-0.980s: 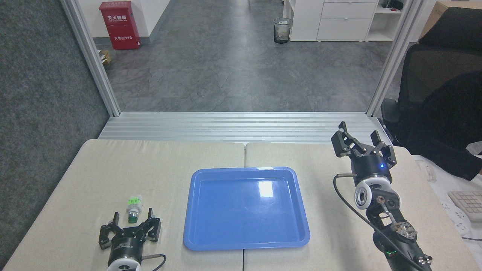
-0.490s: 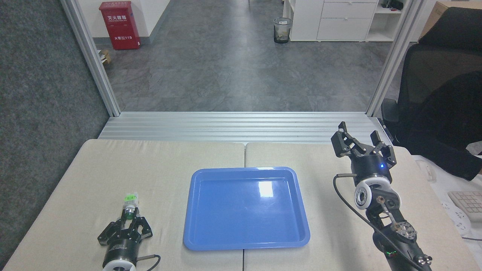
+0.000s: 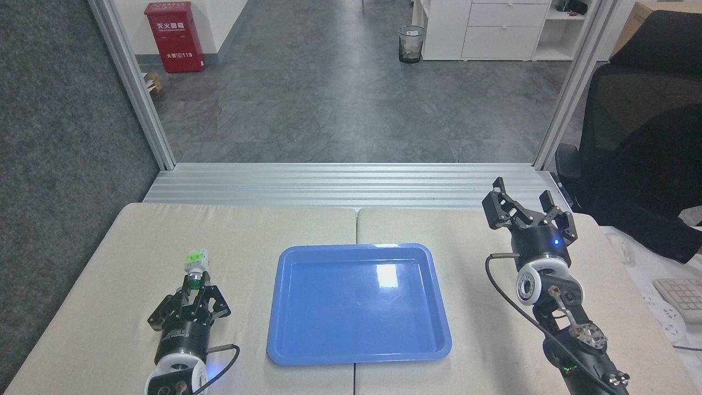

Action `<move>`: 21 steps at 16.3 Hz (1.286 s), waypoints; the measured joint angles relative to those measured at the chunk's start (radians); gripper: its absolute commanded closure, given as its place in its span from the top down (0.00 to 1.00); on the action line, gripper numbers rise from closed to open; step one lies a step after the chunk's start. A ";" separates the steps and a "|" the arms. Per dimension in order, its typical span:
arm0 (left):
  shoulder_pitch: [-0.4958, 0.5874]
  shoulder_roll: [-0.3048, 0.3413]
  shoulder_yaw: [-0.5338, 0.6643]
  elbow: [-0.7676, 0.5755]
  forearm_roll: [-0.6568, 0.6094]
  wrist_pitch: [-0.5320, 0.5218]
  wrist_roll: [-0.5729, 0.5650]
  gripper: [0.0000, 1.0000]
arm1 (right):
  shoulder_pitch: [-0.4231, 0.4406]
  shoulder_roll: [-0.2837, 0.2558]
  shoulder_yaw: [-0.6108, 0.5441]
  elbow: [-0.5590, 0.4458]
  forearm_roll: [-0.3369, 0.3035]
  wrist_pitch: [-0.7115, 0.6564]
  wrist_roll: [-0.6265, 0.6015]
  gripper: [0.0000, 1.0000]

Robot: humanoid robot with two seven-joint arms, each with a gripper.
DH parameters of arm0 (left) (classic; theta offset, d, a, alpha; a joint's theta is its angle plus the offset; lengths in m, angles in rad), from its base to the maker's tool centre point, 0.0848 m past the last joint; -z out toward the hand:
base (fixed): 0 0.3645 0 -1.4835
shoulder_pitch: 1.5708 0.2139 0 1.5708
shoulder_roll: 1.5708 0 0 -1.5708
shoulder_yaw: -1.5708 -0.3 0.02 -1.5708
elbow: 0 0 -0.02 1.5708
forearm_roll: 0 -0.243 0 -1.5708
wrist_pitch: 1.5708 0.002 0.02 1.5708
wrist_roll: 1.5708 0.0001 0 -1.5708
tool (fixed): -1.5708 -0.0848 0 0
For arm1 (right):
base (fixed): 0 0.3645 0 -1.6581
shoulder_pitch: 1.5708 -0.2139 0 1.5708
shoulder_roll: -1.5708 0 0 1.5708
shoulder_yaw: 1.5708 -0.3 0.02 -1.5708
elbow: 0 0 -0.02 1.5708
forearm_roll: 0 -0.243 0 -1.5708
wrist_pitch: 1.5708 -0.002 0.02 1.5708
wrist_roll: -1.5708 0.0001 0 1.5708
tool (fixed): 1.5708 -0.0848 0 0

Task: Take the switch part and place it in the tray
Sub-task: 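Lift the switch part with the left gripper and carry it over the blue tray, then lower the switch part into the tray and open the left gripper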

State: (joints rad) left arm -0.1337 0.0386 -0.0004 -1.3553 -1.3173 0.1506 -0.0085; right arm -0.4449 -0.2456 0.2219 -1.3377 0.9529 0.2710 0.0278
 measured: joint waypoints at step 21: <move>0.044 -0.130 -0.685 -0.034 -0.194 0.462 -0.103 0.46 | 0.000 0.000 0.000 0.000 0.000 0.000 0.000 1.00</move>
State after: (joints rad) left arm -0.0901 -0.0911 -0.6850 -1.3898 -1.5113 0.6122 -0.1116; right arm -0.4448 -0.2454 0.2219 -1.3376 0.9527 0.2710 0.0278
